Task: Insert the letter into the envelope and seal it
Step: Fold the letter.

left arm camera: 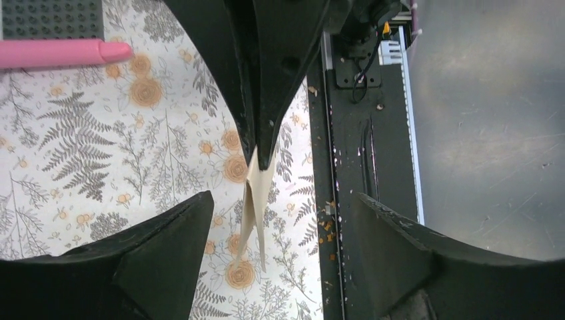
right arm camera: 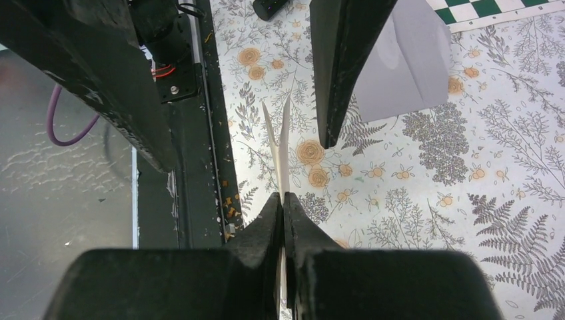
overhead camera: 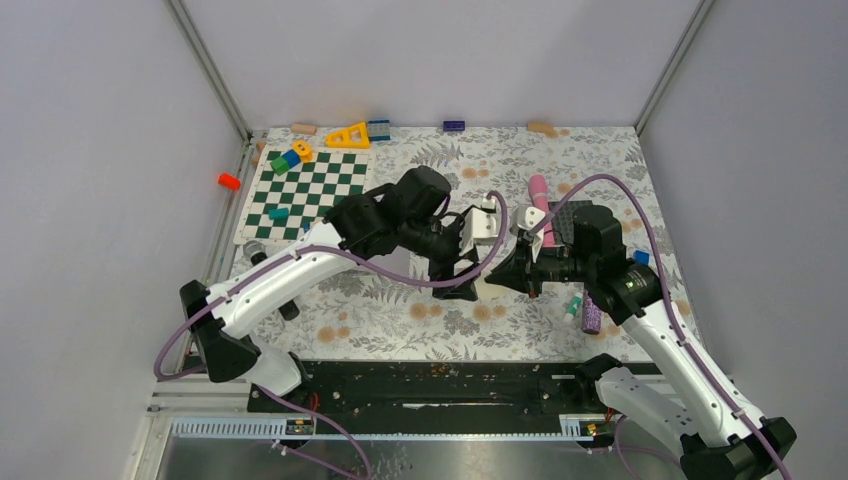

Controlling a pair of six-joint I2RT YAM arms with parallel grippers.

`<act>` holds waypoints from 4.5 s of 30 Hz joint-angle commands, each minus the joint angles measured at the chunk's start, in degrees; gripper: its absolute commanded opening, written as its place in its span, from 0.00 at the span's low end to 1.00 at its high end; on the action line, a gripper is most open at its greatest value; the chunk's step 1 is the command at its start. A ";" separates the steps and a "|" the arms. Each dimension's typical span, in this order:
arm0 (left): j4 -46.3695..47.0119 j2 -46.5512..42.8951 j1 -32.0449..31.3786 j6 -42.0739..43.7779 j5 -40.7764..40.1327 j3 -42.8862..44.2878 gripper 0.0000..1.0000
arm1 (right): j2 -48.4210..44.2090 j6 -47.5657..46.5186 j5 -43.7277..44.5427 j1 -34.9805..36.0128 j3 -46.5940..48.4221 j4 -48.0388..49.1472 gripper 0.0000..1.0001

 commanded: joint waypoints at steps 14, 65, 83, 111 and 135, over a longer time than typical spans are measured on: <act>0.51 4.89 -1.38 -2.44 0.35 7.53 0.00 | -0.49 -2.81 -1.10 -0.36 -0.13 -0.26 0.00; 1.52 -2.41 -1.36 0.08 -4.16 4.49 0.00 | 2.09 -11.06 -1.61 -1.24 3.37 -11.70 0.00; 1.29 -1.61 -1.38 0.05 -2.90 4.72 0.00 | 0.91 -8.20 -2.50 -1.67 2.28 -8.07 0.00; -6.74 6.75 -3.54 1.93 -2.08 14.87 0.00 | 0.01 -8.96 -1.99 -1.70 1.31 -7.55 0.00; -6.77 2.43 -2.88 4.21 -6.84 13.40 0.00 | -0.46 -9.21 -1.73 -1.77 1.13 -7.50 0.00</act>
